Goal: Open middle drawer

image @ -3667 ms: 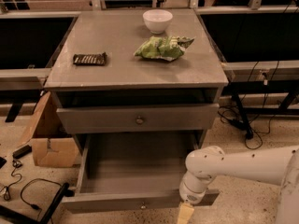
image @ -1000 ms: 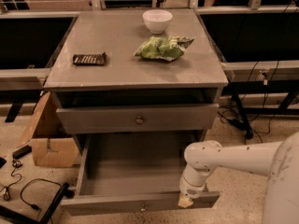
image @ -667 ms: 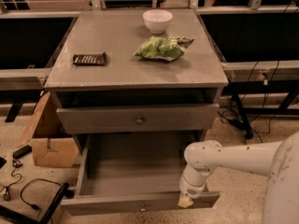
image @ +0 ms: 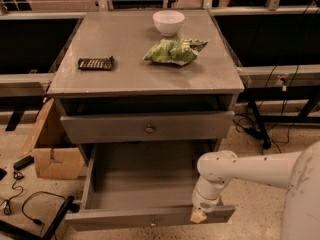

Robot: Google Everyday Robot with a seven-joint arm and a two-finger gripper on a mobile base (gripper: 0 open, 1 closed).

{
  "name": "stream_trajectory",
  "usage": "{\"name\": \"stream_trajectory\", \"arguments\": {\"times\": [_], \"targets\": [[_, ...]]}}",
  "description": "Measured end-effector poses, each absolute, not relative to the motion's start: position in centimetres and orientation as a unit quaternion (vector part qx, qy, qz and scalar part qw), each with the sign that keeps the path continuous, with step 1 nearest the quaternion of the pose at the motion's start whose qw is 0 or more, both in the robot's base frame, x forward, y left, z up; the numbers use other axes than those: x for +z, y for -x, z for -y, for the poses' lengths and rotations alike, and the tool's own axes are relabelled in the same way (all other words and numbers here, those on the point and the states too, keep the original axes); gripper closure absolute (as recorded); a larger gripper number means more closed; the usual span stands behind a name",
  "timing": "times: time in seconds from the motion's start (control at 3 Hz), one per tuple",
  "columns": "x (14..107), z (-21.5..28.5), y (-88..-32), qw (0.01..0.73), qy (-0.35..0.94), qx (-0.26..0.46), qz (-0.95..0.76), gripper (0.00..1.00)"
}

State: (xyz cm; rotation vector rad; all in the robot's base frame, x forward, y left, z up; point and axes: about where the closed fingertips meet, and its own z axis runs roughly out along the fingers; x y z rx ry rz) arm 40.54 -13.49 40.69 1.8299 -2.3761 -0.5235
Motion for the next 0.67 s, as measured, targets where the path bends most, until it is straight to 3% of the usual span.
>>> {"name": "stream_trajectory", "arguments": {"times": [0.33,0.67], "targets": [[41.1,13.6,-40.5,0.045,-0.603,-0.17,0.778,0.04],[42.4,14.1,-40.6,0.035,-0.609,-0.165,0.775,0.0]]}}
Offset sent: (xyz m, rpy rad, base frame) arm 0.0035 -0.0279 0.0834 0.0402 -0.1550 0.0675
